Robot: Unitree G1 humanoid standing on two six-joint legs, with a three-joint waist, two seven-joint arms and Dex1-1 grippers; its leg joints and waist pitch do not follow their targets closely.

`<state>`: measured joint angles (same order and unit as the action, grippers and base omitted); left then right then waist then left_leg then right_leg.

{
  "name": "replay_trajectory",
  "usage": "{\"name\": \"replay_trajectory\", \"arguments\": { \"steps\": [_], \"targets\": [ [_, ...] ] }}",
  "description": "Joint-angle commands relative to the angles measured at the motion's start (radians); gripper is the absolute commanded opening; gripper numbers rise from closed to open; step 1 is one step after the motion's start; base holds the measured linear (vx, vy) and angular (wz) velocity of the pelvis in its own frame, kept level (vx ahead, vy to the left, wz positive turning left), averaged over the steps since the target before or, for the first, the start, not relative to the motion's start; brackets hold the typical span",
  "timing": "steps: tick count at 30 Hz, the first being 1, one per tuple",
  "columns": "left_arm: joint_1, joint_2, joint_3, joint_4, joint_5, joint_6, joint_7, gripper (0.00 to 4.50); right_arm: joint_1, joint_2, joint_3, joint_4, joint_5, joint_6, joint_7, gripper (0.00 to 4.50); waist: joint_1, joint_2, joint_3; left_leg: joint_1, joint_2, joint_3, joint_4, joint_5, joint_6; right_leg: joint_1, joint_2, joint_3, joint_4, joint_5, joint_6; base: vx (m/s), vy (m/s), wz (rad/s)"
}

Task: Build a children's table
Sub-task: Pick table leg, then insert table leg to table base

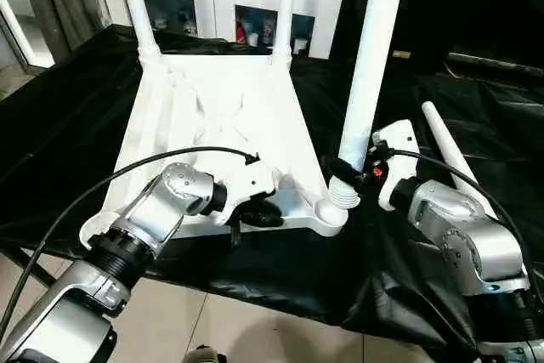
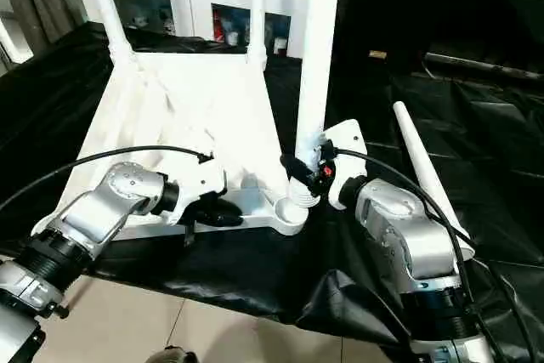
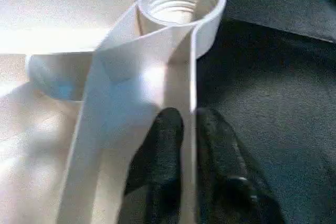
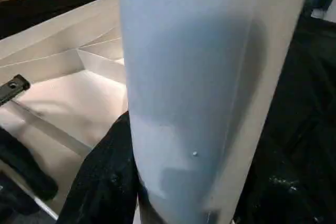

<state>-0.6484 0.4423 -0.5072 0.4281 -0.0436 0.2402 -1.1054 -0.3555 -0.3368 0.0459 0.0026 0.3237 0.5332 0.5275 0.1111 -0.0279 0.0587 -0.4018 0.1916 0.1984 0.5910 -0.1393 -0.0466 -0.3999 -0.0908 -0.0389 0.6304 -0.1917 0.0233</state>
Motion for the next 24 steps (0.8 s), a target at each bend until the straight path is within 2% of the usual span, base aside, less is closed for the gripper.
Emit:
{"name": "replay_trajectory", "arguments": {
  "steps": [1,3,8,11,12,13,14,16,19,22,24],
  "targets": [
    [-0.006,0.010,-0.016,-0.006,0.018,-0.007,-0.016,0.27,-0.014,-0.008,-0.008,-0.023,0.001,-0.020,0.000,1.89,-0.001,0.016,-0.074,0.042,0.034,-0.023,-0.075,-0.349,-0.078,0.029,-0.049,0.031,-0.079,-0.208,-0.190,0.000,0.000,0.00],
    [-0.003,0.015,-0.020,-0.010,0.023,-0.004,-0.028,0.09,-0.017,-0.007,-0.007,-0.018,-0.001,-0.022,0.002,1.89,-0.001,0.015,-0.074,0.042,0.034,-0.023,-0.075,-0.354,-0.080,0.029,-0.049,0.031,-0.080,-0.218,-0.188,0.000,0.000,0.00],
    [0.000,0.007,-0.010,-0.003,0.039,-0.013,-0.012,0.03,-0.021,-0.004,-0.008,-0.012,-0.005,-0.024,0.005,1.89,-0.001,0.014,-0.074,0.042,0.035,-0.023,-0.075,-0.346,-0.077,0.028,-0.048,0.031,-0.078,-0.199,-0.193,0.000,0.000,0.00],
    [-0.006,-0.003,0.002,0.010,0.040,0.000,-0.001,0.58,-0.021,-0.003,-0.008,-0.010,-0.008,-0.026,0.008,1.89,0.000,0.014,-0.074,0.042,0.034,-0.022,-0.075,-0.346,-0.076,0.029,-0.049,0.031,-0.078,-0.202,-0.194,0.000,0.000,0.00],
    [-0.006,-0.003,0.002,0.010,0.040,0.000,-0.001,0.29,-0.021,-0.003,-0.008,-0.010,-0.008,-0.026,0.008,1.89,0.000,0.014,-0.073,0.042,0.034,-0.022,-0.075,-0.348,-0.075,0.028,-0.049,0.031,-0.079,-0.207,-0.194,0.000,0.000,0.00],
    [-0.007,-0.001,0.000,0.012,0.048,-0.007,0.000,0.29,-0.021,-0.002,-0.008,-0.010,-0.009,-0.026,0.008,1.89,0.000,0.014,-0.073,0.041,0.034,-0.022,-0.075,-0.354,-0.076,0.028,-0.050,0.032,-0.080,-0.217,-0.192,0.000,0.000,0.00],
    [-0.004,0.002,0.001,0.012,0.052,-0.008,-0.006,0.10,-0.021,0.000,-0.008,-0.012,-0.010,-0.027,0.009,1.89,-0.001,0.013,-0.073,0.041,0.034,-0.023,-0.076,-0.354,-0.076,0.028,-0.050,0.032,-0.081,-0.223,-0.187,0.000,0.000,0.00],
    [-0.002,0.006,0.003,0.011,0.051,-0.006,-0.018,0.23,-0.022,0.001,-0.008,-0.011,-0.010,-0.027,0.009,1.89,-0.001,0.017,-0.072,0.043,0.034,-0.023,-0.076,-0.364,-0.079,0.026,-0.051,0.032,-0.082,-0.241,-0.183,0.000,0.000,0.00],
    [-0.001,0.004,0.014,0.016,0.048,-0.001,-0.012,0.13,-0.028,0.014,-0.022,-0.016,0.013,-0.011,0.008,1.89,-0.001,0.014,-0.073,0.042,0.035,-0.024,-0.077,-0.369,-0.078,0.026,-0.051,0.031,-0.082,-0.240,-0.185,0.000,0.000,0.00],
    [-0.002,0.003,0.027,0.037,0.050,0.009,0.003,0.00,-0.039,0.025,-0.036,-0.029,0.062,0.037,0.029,1.89,-0.002,0.015,-0.073,0.042,0.034,-0.024,-0.077,-0.364,-0.074,0.026,-0.050,0.031,-0.081,-0.229,-0.190,0.000,0.000,0.00],
    [-0.003,0.004,0.037,0.050,0.051,0.017,0.013,0.00,-0.046,0.020,-0.031,-0.031,0.079,0.058,0.054,1.89,-0.002,0.011,-0.072,0.041,0.034,-0.023,-0.077,-0.367,-0.072,0.027,-0.049,0.031,-0.081,-0.237,-0.190,0.000,0.000,0.00]
  ]
}}
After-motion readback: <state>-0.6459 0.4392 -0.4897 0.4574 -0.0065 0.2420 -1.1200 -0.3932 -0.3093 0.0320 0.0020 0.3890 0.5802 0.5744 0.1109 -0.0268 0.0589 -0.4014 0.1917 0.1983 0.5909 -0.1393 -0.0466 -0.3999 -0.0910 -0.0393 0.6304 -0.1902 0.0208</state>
